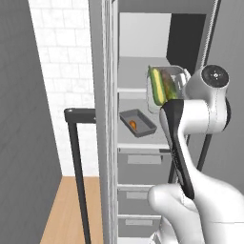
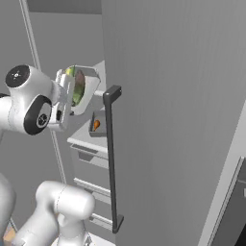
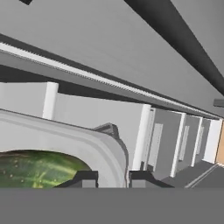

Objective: Take the meat container that has the chicken drumstick and place it on the second highest rack of the freezer. Then take the vegetable container that has the cucumber and corn and place it on the highest rack of the freezer.

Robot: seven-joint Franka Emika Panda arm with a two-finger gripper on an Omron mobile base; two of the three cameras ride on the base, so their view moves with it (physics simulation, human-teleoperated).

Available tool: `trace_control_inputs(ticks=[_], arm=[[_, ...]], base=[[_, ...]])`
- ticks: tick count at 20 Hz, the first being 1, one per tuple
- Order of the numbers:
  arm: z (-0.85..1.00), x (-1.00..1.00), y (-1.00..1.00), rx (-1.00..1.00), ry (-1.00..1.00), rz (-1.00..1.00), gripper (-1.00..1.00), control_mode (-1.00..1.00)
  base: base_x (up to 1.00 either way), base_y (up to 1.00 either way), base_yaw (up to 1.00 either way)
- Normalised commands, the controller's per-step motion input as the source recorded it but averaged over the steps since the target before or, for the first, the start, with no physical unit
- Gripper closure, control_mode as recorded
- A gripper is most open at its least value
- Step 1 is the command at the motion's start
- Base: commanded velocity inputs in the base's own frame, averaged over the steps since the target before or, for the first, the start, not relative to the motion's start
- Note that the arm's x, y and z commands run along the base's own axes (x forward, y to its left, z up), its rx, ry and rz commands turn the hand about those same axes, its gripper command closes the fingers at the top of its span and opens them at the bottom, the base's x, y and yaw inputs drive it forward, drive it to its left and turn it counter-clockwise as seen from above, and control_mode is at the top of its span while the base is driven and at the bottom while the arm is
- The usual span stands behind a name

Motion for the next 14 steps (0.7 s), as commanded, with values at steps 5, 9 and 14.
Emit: trace_control_inputs(ticks=[5,9,14], arm=[[0.38,0.58,0.0,0.01,-0.18,0.0,1.0,-1.0],[0.03,0.89,0.0,0.0,-0.01,0.0,1.0,-1.0],[-0.15,0.93,0.0,0.0,0.0,0.0,1.0,-1.0]], base=[[0.0,0.0,0.0],[0.0,0.0,0.0],[0.0,0.0,0.0]])
